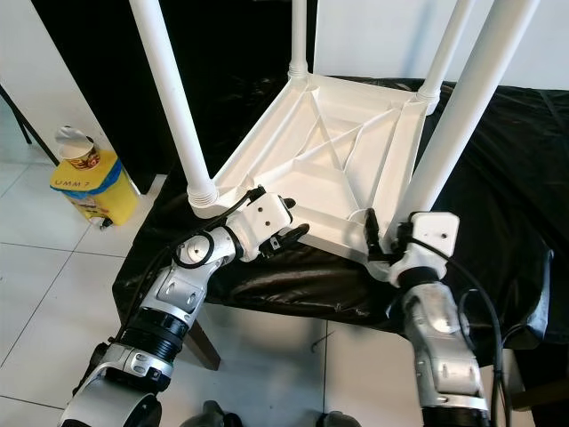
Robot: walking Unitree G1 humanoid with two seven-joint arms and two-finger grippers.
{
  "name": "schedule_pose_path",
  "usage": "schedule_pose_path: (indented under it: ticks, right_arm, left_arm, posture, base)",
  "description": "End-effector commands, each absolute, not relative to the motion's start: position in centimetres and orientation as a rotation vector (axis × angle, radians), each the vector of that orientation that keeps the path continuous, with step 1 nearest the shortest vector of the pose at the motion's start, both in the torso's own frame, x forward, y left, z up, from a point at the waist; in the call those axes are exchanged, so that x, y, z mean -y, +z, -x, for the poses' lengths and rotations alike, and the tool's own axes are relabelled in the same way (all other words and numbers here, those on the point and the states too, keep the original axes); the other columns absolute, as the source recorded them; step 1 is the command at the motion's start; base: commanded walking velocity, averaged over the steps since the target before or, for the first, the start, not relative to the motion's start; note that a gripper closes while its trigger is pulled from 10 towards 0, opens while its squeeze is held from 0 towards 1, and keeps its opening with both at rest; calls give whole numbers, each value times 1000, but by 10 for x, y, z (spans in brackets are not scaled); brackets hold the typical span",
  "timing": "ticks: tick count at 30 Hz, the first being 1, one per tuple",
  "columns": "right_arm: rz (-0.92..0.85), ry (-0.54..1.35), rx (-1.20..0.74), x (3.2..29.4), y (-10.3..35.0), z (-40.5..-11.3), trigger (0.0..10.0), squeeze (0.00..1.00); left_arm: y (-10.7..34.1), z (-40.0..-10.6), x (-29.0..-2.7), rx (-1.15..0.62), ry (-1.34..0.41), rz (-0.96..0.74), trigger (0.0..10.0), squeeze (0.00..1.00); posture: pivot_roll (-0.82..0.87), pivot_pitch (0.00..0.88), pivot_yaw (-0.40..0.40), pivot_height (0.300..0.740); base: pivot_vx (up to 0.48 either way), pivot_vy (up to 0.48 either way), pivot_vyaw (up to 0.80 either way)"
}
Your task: Building children table
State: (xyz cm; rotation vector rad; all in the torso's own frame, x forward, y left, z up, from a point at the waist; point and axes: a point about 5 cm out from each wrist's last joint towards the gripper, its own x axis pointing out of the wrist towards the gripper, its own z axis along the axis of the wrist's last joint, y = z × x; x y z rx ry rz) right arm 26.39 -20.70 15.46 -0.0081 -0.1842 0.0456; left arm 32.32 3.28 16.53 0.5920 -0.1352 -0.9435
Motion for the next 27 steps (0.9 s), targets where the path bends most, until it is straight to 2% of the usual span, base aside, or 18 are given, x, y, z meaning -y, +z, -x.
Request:
schedule_pose_path:
  ticks: [1, 4, 16, 17, 18, 20, 21, 27]
  right_arm:
    - [-2, 100, 183, 208, 154, -265, 10000, 0]
    - [30, 218, 161, 213, 154, -270, 10000, 0]
    - [88, 395, 79, 214, 144, -274, 10000, 0]
    - [88, 414, 65, 214, 141, -274, 6588, 0]
    - [92, 427, 55, 215, 138, -274, 3608, 0]
    - [93, 437, 49, 215, 136, -274, 3608, 0]
    - [94, 440, 42, 216, 135, -274, 0, 0]
    - [95, 437, 24, 220, 130, -274, 0, 0]
  left_arm:
    - [168, -330, -39, 184, -716, -571, 10000, 0]
    - [169, -330, -40, 183, -716, -570, 10000, 0]
    - [170, -330, -41, 181, -706, -568, 10000, 0]
    - [170, -329, -41, 182, -705, -567, 10000, 0]
    - [170, -329, -41, 182, -704, -566, 10000, 0]
    - [170, -329, -40, 182, -704, -566, 10000, 0]
    - [171, -329, -41, 182, -702, -565, 10000, 0]
    - [171, -329, -41, 181, -699, -567, 10000, 0]
  posture:
    - [-84, 24, 2, 740]
    - [-80, 31, 4, 740]
    - [-72, 37, -1, 740]
    - [-71, 39, 0, 740]
    - [-70, 42, 0, 740]
    - [-70, 42, 0, 740]
    - [-68, 47, 0, 740]
    - [-64, 53, 2, 740]
  base:
    - [0, 0, 0]
    - [0, 0, 0]
    - [0, 0, 0]
    - [0, 0, 0]
    - [0, 0, 0]
    - [0, 0, 0]
    - [0, 0, 0]
    - [0, 0, 0]
